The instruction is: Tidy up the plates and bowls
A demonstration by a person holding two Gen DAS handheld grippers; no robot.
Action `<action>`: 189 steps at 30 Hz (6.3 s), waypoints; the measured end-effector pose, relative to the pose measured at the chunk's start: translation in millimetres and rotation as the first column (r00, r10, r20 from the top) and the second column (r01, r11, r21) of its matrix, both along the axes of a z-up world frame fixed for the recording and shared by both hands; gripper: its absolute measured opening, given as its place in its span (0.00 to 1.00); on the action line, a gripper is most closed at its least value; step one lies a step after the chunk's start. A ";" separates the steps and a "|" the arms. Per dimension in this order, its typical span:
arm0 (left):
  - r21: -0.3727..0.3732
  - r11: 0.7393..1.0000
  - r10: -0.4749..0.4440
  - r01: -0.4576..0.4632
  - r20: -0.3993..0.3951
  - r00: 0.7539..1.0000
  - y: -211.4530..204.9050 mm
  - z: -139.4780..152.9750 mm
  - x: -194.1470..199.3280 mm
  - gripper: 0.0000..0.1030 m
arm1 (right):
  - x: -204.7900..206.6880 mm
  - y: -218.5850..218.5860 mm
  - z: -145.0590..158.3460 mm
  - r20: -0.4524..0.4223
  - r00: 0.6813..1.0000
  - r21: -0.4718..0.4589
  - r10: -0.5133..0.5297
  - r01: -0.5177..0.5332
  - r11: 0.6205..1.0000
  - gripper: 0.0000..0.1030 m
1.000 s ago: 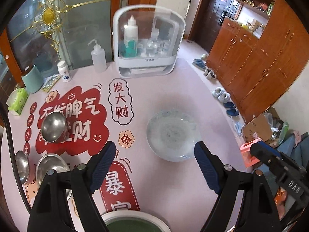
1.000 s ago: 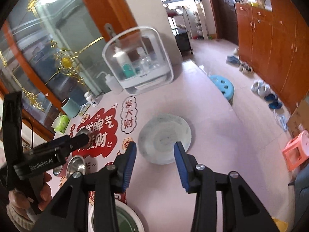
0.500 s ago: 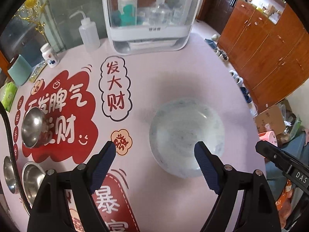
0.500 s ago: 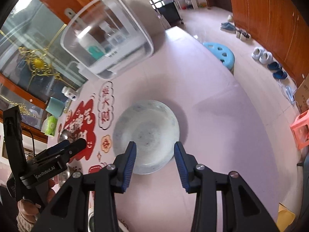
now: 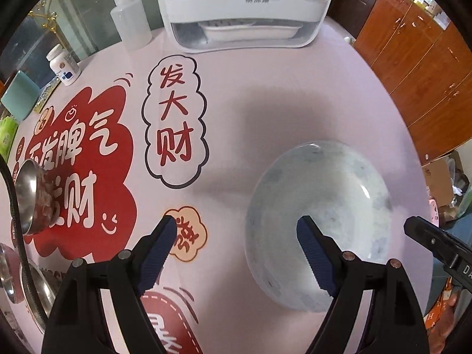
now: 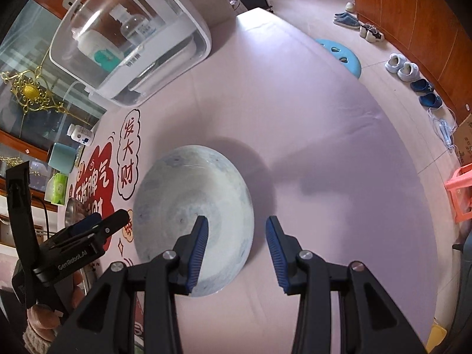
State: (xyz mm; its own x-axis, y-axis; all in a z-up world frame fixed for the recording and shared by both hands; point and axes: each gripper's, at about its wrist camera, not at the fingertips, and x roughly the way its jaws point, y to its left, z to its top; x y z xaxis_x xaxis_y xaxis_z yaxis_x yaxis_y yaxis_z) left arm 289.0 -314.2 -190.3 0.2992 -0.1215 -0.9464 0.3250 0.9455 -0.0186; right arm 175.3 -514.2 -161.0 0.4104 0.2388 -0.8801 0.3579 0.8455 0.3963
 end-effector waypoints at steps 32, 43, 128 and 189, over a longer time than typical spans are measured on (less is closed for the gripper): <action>-0.069 0.994 -0.097 0.087 -0.161 0.982 -12.5 -42.5 11.3 0.13 | 17.6 -2.6 -48.5 -0.074 0.997 0.066 0.031 -0.026 0.998 0.07; -0.067 0.994 -0.096 0.085 -0.177 0.980 -2.2 -41.2 5.2 0.12 | 12.2 3.8 -47.8 -0.081 0.996 0.062 0.045 -0.040 0.997 0.07; -0.007 0.998 0.058 -0.060 -0.163 0.985 262.1 -39.4 -280.5 0.16 | -210.3 249.7 -30.8 -0.142 0.942 0.030 0.305 -0.304 0.952 0.08; -0.060 0.975 0.217 -0.213 0.063 0.974 281.1 86.4 -256.6 0.77 | -145.5 288.3 70.2 -0.016 0.833 -0.115 0.554 -0.552 0.826 0.15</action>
State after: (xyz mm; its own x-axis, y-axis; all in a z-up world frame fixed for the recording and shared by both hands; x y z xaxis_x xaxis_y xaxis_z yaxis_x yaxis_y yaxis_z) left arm 32.4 -33.1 -103.9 0.3879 -0.0958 -0.9167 0.1166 0.9917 -0.0543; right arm 29.7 -225.9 -90.8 0.2541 0.3321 -0.9084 -0.1884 0.9382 0.2903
